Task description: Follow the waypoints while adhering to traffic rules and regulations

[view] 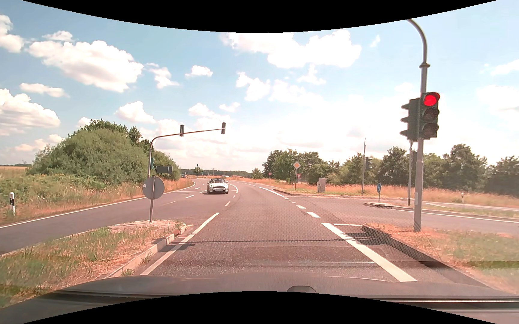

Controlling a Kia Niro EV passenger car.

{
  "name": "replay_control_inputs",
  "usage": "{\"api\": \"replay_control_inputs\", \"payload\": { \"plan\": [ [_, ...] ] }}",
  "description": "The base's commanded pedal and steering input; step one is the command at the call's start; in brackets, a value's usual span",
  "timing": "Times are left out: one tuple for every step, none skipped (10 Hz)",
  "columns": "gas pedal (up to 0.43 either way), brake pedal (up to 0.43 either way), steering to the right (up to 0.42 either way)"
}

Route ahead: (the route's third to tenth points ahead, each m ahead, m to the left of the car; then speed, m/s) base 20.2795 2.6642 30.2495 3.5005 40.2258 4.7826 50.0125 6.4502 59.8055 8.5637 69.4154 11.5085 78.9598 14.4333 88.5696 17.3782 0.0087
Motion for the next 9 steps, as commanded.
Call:
{"api": "replay_control_inputs", "payload": {
  "plan": [
    [0.0, 0.396, -0.042],
    [0.0, 0.402, -0.042],
    [0.0, 0.402, -0.042],
    [0.0, 0.36, -0.042],
    [0.0, 0.335, -0.042],
    [0.0, 0.335, -0.042],
    [0.0, 0.329, -0.042],
    [0.0, 0.329, -0.042],
    [0.0, 0.329, -0.042]
  ]
}}
